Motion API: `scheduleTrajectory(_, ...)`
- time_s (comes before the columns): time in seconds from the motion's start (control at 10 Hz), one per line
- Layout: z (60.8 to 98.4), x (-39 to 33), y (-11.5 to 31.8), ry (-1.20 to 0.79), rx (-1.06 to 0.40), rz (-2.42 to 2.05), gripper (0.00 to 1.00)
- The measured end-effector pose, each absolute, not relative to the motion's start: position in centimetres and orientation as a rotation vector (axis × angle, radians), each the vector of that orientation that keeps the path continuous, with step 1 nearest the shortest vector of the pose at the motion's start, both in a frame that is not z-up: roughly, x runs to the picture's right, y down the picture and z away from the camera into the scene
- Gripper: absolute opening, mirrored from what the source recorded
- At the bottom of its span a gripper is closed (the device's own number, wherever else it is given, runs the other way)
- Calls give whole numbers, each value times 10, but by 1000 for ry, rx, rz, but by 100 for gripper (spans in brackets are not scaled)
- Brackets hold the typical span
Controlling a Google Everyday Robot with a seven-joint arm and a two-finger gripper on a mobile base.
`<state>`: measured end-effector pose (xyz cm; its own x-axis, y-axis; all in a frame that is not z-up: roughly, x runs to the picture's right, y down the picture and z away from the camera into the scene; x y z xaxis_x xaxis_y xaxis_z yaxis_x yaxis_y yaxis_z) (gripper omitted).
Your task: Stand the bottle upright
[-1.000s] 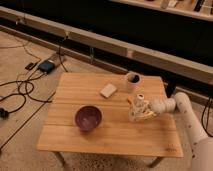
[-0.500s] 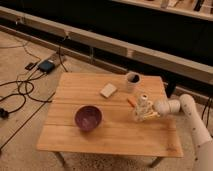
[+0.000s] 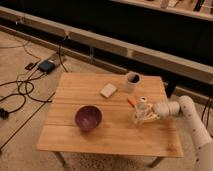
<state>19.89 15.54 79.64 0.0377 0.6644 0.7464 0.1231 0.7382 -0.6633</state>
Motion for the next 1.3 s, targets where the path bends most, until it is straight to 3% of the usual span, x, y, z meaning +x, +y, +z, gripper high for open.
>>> scheduleTrajectory(1.3,801,184,166,-1566,-708,498,0)
